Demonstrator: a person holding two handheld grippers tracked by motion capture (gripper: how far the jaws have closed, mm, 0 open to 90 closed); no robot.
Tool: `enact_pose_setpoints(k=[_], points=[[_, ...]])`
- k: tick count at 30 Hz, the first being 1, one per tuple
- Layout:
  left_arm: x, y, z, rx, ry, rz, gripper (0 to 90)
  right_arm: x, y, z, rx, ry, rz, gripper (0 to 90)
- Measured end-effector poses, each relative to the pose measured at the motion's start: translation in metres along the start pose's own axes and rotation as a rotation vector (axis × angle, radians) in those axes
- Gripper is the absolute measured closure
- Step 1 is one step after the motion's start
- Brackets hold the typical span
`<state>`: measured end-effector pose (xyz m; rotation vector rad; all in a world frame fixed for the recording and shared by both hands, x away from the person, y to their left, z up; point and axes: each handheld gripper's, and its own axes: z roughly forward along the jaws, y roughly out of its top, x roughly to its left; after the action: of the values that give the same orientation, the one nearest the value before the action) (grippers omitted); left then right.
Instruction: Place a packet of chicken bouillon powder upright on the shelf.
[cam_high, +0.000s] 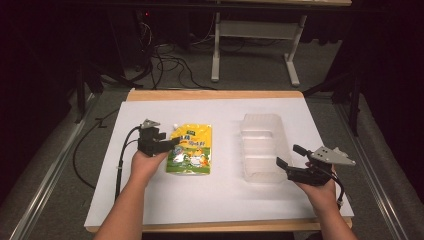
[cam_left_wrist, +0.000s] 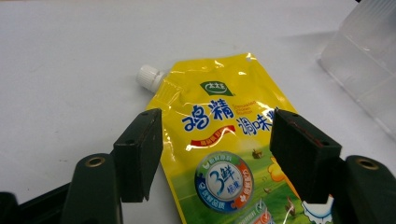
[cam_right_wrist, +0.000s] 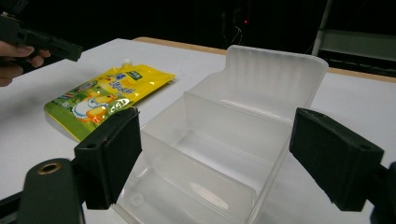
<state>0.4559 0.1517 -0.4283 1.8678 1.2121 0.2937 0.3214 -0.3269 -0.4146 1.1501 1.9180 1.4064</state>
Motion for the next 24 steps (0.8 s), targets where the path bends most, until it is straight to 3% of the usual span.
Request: enact_pose_setpoints(k=[8,11,24], points=[[0.004,0.018,0.000,-0.011,0.001,0.001,33.8,0.000,0.000,0.000,0.000,0.001,0.001,17.0],[0.007,0.021,0.003,-0.021,-0.002,-0.017,34.3,0.000,0.000,0.000,-0.001,0.001,0.000,17.1],[0.016,0.017,0.020,0.011,-0.009,-0.040,34.2,0.001,0.000,0.001,0.006,0.005,0.000,17.4]])
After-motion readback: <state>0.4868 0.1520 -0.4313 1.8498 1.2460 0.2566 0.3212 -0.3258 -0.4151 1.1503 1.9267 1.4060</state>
